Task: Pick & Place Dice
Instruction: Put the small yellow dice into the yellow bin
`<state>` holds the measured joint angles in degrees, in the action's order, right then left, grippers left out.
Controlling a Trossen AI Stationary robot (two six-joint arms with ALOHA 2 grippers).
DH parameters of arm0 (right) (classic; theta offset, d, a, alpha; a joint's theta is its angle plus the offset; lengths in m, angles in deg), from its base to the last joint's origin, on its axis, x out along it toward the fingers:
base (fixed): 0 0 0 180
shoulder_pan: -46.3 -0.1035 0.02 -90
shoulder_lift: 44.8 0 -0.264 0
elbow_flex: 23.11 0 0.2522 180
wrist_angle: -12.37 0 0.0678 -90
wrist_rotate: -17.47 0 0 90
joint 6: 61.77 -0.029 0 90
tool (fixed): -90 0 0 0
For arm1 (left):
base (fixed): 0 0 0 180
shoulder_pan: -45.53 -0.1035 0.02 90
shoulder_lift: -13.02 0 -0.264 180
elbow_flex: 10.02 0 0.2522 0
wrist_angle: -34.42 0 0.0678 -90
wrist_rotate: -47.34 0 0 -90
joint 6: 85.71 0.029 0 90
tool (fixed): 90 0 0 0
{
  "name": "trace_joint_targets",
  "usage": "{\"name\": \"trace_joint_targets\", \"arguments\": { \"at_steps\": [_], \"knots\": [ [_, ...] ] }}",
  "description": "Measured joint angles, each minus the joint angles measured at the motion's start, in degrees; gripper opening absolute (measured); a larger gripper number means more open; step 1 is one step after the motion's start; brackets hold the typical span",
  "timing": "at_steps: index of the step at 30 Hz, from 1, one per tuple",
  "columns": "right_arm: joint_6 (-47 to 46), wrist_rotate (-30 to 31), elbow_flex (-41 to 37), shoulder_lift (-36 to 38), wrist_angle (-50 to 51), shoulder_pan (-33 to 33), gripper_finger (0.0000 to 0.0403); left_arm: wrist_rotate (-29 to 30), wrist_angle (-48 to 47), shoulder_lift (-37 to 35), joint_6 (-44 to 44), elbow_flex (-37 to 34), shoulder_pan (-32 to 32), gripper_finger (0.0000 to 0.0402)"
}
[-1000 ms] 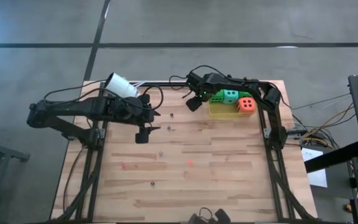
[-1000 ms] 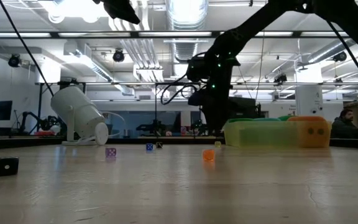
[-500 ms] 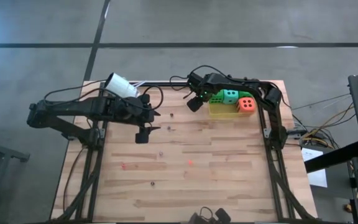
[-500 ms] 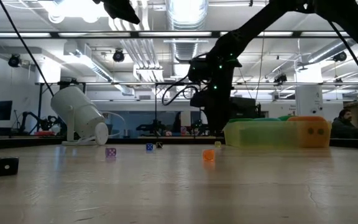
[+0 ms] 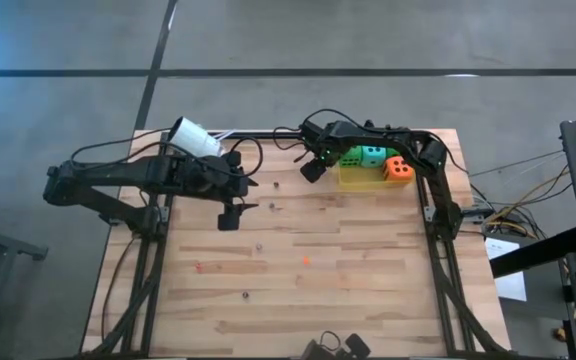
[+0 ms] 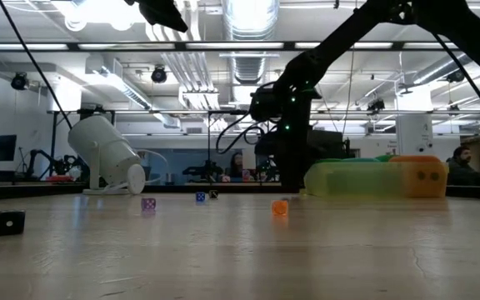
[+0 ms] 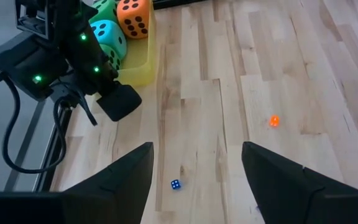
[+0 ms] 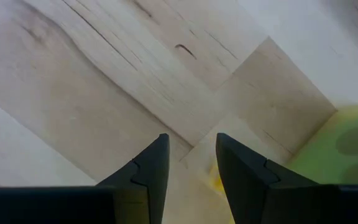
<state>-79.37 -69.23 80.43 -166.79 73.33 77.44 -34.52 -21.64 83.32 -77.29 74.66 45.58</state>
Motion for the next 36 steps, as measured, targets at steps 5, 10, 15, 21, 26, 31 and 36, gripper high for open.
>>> {"name": "trace_joint_targets", "arguments": {
  "at_steps": [5, 10, 15, 21, 26, 31, 36],
  "knots": [
    [1.50, -0.44, -0.06, 0.82, 1.54, 0.01, 0.0121, -0.02, 0.00, 0.00, -0.94, 0.00, 0.00, 0.0248],
    [6.38, -0.37, -0.17, 1.20, 3.95, -0.11, 0.0114, -0.02, 0.00, 0.00, -1.03, -0.01, 0.00, 0.0250],
    [5.97, 0.11, -0.44, 1.20, 4.02, -0.11, 0.0116, -0.02, 0.00, 0.00, -1.05, -0.01, 0.00, 0.0248],
    [8.95, 2.78, -0.94, 1.20, 4.01, -0.11, 0.0123, -0.02, 0.02, 0.00, -1.05, 0.00, 0.00, 0.0250],
    [10.13, 3.13, -0.54, 1.20, 3.87, -0.11, 0.0121, -0.02, 0.04, 0.00, -1.07, 0.00, 0.00, 0.0249],
    [8.22, 2.89, -0.34, 1.17, 3.82, -0.09, 0.0113, -0.03, 0.04, 0.00, -1.48, 0.00, -0.02, 0.0247],
    [10.48, 2.87, -0.39, 1.16, 3.98, -0.11, 0.0106, -0.04, 0.04, 0.00, -1.46, -0.01, -0.01, 0.0247]
  ]
}}
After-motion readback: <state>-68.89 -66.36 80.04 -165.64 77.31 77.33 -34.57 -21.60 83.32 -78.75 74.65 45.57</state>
